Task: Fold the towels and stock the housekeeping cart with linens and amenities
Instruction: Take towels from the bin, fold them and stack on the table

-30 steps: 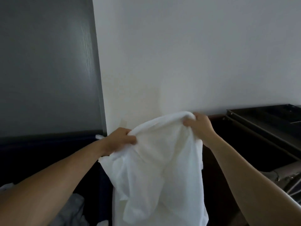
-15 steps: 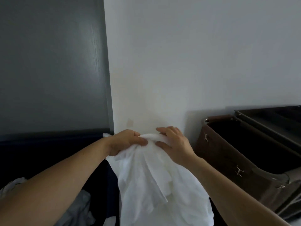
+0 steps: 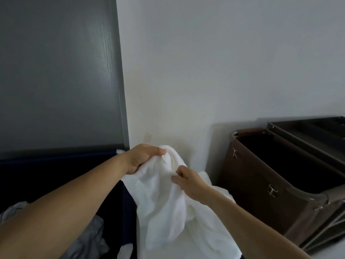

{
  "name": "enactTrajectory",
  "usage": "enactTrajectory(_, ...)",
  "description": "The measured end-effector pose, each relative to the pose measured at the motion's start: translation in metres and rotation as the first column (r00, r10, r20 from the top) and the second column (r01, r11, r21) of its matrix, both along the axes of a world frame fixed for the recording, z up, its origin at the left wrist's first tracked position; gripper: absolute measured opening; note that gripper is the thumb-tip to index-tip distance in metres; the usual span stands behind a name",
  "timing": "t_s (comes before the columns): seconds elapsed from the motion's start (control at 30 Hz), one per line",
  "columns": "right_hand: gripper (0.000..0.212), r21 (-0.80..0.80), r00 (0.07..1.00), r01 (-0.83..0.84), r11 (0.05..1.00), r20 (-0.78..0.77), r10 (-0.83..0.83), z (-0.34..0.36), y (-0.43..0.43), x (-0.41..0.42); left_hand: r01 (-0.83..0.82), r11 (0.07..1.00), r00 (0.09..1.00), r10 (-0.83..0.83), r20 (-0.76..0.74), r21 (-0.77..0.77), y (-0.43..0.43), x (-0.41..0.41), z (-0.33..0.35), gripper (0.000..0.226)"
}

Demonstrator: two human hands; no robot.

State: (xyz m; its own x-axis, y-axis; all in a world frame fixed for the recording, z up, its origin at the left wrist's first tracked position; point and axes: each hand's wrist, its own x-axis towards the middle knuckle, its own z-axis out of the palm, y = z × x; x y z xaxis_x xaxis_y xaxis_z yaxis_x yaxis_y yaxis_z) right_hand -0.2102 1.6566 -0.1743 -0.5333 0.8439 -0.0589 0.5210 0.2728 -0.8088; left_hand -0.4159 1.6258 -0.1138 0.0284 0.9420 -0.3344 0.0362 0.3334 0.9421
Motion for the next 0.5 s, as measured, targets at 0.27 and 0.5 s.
enactTrajectory(0.27,0.033,0.018,0.878,0.425,0.905,-0.250,-0.408,0.037,0.019,0.025,0.245,0.969,0.969,-0.245,0.002,-0.026,-0.008,-0.021,0.000,0.046)
enactTrajectory(0.5,0.046,0.121,0.802,0.560,0.820,-0.325,-0.501,0.072,0.034,0.037,-0.218,0.949,0.922,0.277,-0.271,0.230,0.008,-0.010,0.025,0.022)
